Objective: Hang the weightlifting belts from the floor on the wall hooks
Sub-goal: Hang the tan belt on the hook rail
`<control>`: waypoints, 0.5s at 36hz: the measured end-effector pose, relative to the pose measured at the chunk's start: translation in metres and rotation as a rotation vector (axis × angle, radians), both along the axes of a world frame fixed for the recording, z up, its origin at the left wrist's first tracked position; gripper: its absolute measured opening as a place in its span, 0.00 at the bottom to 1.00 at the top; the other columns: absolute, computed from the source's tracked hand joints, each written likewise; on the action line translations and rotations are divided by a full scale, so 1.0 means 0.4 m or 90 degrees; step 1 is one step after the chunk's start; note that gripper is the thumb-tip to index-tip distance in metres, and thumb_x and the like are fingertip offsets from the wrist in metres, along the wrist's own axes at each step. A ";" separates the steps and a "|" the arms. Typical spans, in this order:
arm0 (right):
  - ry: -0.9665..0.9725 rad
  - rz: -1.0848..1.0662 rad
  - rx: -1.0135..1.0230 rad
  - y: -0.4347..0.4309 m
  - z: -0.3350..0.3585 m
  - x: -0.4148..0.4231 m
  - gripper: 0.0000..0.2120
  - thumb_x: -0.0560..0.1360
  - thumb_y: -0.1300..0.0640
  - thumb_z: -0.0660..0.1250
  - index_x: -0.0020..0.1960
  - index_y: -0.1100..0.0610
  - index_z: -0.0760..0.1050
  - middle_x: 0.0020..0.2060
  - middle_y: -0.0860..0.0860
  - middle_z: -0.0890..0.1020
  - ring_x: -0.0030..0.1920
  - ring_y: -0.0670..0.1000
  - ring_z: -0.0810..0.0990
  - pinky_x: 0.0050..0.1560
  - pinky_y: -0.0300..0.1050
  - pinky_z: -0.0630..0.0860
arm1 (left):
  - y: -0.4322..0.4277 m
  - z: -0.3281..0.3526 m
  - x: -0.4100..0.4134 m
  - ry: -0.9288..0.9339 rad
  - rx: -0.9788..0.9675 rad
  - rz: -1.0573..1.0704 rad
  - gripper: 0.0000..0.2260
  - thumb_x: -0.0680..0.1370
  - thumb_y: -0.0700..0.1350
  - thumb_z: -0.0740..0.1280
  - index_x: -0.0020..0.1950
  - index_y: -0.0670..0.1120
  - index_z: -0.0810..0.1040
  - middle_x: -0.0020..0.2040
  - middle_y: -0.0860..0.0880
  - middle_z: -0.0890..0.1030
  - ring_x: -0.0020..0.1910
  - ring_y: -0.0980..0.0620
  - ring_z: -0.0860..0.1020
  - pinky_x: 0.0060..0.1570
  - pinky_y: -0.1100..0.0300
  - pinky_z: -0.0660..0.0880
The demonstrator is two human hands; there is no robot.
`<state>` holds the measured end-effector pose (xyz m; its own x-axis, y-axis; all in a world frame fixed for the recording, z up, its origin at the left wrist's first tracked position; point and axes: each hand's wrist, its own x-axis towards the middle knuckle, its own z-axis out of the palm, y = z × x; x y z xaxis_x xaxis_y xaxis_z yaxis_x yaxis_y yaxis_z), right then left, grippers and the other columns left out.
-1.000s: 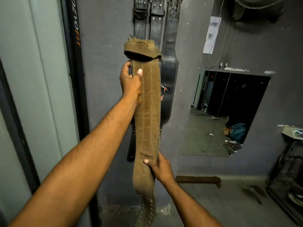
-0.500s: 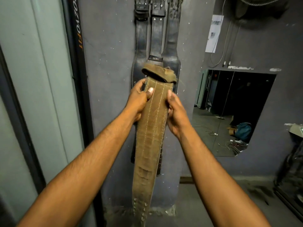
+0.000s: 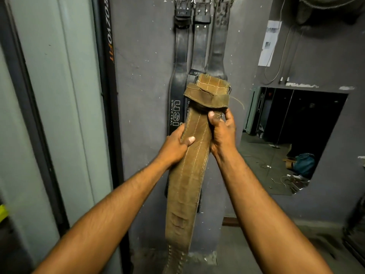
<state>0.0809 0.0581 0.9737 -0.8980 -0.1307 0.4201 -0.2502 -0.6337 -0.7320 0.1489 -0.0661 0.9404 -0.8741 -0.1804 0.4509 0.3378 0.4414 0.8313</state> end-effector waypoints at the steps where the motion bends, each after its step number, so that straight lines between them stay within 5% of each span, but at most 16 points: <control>1: 0.011 -0.003 0.005 -0.001 0.007 0.001 0.19 0.76 0.68 0.68 0.63 0.53 0.75 0.54 0.58 0.85 0.52 0.56 0.85 0.53 0.55 0.82 | -0.009 0.001 0.004 -0.005 -0.005 -0.027 0.20 0.82 0.49 0.64 0.73 0.59 0.65 0.64 0.54 0.76 0.63 0.53 0.76 0.65 0.49 0.74; 6: 0.052 -0.038 0.021 0.009 0.047 0.006 0.18 0.76 0.67 0.69 0.62 0.53 0.75 0.58 0.62 0.82 0.55 0.58 0.84 0.55 0.55 0.82 | -0.044 -0.024 0.036 -0.097 -0.012 -0.207 0.22 0.82 0.46 0.64 0.70 0.59 0.58 0.61 0.60 0.72 0.60 0.62 0.75 0.55 0.63 0.76; 12: 0.035 -0.066 0.009 -0.002 0.051 0.011 0.18 0.76 0.67 0.70 0.60 0.50 0.75 0.57 0.61 0.83 0.55 0.58 0.84 0.55 0.55 0.82 | -0.014 -0.072 0.034 0.017 -0.006 0.001 0.13 0.83 0.48 0.62 0.67 0.57 0.69 0.56 0.59 0.79 0.55 0.60 0.79 0.56 0.57 0.77; 18: 0.019 -0.090 0.004 0.015 0.073 0.003 0.23 0.75 0.67 0.70 0.67 0.55 0.72 0.58 0.62 0.83 0.57 0.60 0.83 0.58 0.60 0.81 | -0.044 -0.149 0.080 -0.117 0.080 -0.221 0.18 0.81 0.43 0.65 0.67 0.59 0.67 0.59 0.56 0.79 0.55 0.61 0.82 0.52 0.63 0.80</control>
